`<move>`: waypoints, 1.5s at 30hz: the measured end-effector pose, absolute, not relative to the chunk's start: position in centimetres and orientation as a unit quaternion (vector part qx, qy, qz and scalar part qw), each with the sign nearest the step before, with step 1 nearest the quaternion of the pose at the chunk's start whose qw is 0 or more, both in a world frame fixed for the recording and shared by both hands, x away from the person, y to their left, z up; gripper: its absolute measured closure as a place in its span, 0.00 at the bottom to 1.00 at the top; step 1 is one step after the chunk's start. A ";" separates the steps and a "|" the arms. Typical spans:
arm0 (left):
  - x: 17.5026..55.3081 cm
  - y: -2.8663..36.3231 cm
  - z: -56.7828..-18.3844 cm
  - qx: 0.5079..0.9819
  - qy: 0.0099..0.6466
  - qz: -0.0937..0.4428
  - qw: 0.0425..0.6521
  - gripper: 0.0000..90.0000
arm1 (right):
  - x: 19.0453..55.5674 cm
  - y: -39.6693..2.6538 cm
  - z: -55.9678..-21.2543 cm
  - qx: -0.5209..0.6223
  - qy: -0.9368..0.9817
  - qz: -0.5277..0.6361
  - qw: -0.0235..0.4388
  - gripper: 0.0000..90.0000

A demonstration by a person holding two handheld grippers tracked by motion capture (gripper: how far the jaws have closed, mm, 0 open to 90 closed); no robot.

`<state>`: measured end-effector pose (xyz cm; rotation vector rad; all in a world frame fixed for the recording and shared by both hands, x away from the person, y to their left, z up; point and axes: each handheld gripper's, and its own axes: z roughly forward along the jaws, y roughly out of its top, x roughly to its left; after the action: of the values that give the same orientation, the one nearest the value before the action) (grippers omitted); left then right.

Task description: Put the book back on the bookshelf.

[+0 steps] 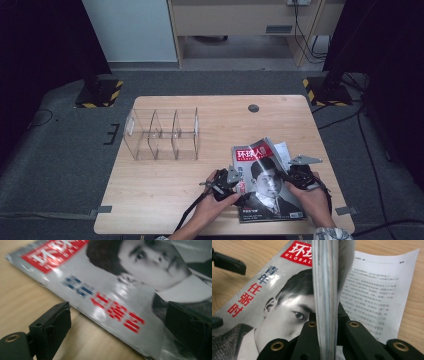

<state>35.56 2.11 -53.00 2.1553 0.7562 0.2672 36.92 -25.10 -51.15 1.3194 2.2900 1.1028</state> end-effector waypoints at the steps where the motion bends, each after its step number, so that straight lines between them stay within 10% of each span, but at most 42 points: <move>1: 36.0 2.4 -52.7 0.851 0.303 0.104 0.415 0.05 | 37.0 -25.2 -51.1 0.455 0.792 0.383 0.138 0.97; 45: 39.1 2.9 -53.4 0.839 0.345 0.086 0.412 0.09 | 36.2 -25.9 -49.0 0.451 0.738 0.488 0.119 0.98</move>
<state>39.06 2.91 -53.43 2.1104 0.8672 0.2170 36.21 -25.86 -49.04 1.3195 2.1572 1.4277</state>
